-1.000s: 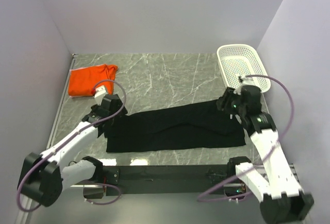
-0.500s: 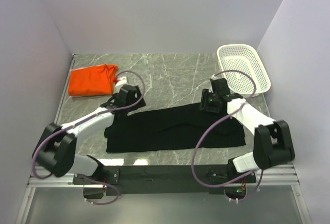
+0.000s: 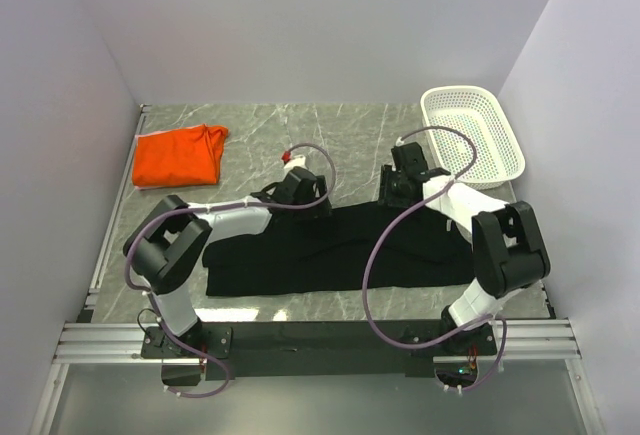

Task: Fold and stack the t-shirts
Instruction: Fold the tshirt

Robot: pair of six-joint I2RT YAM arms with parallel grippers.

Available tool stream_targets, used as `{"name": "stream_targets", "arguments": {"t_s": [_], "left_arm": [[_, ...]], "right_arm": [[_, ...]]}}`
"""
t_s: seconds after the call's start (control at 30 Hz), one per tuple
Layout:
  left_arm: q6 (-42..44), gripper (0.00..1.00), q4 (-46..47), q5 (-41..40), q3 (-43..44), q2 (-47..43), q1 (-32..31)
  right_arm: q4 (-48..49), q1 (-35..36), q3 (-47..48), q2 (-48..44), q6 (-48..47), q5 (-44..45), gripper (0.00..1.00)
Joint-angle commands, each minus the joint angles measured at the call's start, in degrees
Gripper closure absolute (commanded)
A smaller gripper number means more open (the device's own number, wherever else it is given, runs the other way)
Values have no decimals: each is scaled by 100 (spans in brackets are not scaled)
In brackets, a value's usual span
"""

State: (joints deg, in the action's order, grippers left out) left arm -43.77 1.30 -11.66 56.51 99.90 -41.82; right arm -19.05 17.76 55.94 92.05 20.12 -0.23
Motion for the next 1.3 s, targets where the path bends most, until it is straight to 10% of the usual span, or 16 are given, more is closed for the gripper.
{"name": "stream_targets", "arguments": {"t_s": [0.0, 0.3, 0.53, 1.27], "left_arm": [[-44, 17, 318, 225, 281, 109, -133], [-351, 17, 687, 586, 80, 390, -291], [-431, 17, 714, 551, -17, 460, -344], [-325, 17, 529, 463, 106, 715, -344]], "right_arm": [[77, 26, 250, 234, -52, 243, 49], [15, 52, 40, 279, 27, 190, 65], [-73, 114, -110, 120, 53, 225, 100], [-555, 693, -1358, -1953, 545, 163, 100]]}}
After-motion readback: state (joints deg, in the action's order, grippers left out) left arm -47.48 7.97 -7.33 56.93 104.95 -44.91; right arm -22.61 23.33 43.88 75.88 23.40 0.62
